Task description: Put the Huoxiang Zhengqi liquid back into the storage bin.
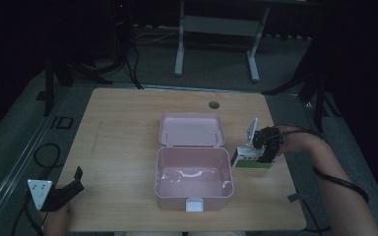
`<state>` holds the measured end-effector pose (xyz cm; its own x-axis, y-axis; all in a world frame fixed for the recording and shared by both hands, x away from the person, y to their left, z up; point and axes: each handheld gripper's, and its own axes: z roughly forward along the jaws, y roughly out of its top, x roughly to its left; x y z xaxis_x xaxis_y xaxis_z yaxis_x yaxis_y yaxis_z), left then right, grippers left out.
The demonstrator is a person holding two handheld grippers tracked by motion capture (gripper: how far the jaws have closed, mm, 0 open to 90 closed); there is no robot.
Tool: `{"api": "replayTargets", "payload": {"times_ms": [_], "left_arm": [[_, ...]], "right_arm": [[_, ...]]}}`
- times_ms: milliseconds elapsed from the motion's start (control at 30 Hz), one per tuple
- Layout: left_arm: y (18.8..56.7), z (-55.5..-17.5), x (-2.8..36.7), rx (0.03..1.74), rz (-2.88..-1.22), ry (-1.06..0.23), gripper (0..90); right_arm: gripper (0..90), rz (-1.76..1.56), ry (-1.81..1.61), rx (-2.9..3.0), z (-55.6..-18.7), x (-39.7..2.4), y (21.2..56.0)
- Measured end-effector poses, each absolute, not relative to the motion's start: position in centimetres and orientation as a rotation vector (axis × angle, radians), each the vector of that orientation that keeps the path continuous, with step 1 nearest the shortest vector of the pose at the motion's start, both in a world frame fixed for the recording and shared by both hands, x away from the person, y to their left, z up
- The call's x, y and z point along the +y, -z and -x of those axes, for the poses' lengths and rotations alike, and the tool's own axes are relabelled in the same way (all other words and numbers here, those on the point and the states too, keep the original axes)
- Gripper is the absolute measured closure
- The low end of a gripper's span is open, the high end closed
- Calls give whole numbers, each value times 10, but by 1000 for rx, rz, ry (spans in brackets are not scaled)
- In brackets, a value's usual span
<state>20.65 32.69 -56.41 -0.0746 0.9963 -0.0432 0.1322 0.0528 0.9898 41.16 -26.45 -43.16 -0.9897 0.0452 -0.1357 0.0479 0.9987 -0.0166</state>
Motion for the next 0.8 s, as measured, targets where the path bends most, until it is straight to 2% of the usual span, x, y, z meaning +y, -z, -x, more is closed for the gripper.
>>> {"api": "replayTargets", "payload": {"times_ms": [200,800], "left_arm": [[564,-206,327,1380,-1237,-1159,11],[564,-207,326,1382,-1251,-1157,11]], "right_arm": [[422,-58,95,3024,-419,-261,442],[546,-27,128,3071,-429,-261,468]]}}
